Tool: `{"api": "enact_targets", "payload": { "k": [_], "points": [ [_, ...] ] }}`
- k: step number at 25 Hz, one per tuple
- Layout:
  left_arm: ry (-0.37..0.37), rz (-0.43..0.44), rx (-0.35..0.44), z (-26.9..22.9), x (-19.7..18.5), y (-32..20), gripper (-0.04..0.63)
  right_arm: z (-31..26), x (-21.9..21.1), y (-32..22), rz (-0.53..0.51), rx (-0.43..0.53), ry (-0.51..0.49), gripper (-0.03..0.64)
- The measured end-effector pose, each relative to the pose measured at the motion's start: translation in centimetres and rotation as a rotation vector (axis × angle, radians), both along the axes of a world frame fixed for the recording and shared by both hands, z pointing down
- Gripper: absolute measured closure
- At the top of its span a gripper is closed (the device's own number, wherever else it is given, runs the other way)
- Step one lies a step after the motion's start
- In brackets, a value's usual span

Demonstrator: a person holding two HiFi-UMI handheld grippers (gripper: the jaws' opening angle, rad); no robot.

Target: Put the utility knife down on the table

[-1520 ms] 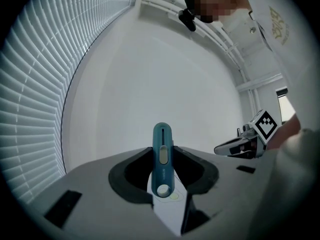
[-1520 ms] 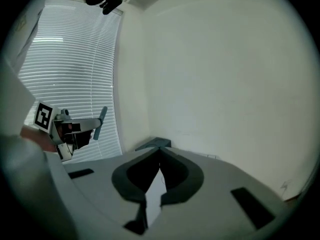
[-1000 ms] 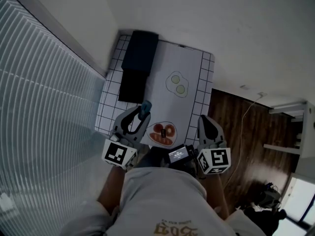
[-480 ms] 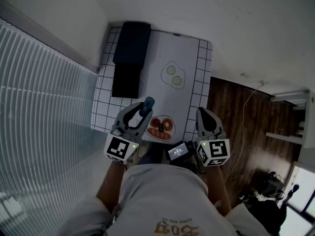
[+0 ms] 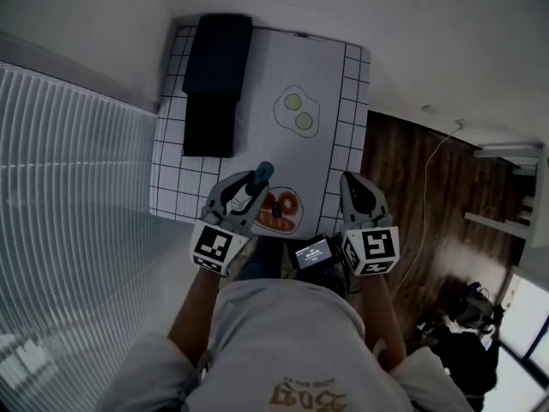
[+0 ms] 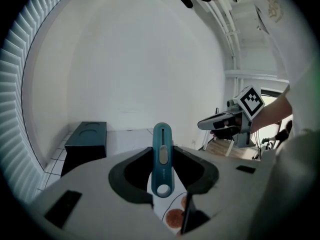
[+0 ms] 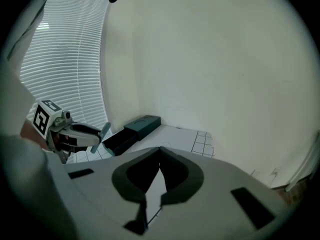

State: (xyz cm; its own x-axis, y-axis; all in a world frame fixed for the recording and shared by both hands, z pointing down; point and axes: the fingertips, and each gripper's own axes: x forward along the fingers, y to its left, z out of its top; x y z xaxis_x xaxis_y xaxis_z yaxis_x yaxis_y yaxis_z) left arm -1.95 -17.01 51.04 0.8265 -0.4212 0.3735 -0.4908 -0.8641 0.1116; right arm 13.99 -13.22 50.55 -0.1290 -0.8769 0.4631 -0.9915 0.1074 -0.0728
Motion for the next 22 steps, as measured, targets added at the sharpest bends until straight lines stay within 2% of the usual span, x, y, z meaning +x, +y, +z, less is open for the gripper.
{"api": "enact_targets", "payload": {
  "k": [10, 15, 22],
  "points": [
    [-0.067, 0.026, -0.047, 3.9, -0.1, 0.1, 0.462, 1.9, -0.1, -0.5, -0.010, -0.029, 0.000, 0.609],
    [-0.126, 0.045, -0.044, 5.9, -0.1, 0.4, 0.462, 3.0, -0.5, -0.3, -0.030, -0.047, -0.001, 0.609],
    [-0.192, 0.080, -0.089, 9.0, -0.2, 1.5, 0.462, 4.0, -0.6, 0.1, -0.022, -0.070, -0.008, 0.609]
  ]
}}
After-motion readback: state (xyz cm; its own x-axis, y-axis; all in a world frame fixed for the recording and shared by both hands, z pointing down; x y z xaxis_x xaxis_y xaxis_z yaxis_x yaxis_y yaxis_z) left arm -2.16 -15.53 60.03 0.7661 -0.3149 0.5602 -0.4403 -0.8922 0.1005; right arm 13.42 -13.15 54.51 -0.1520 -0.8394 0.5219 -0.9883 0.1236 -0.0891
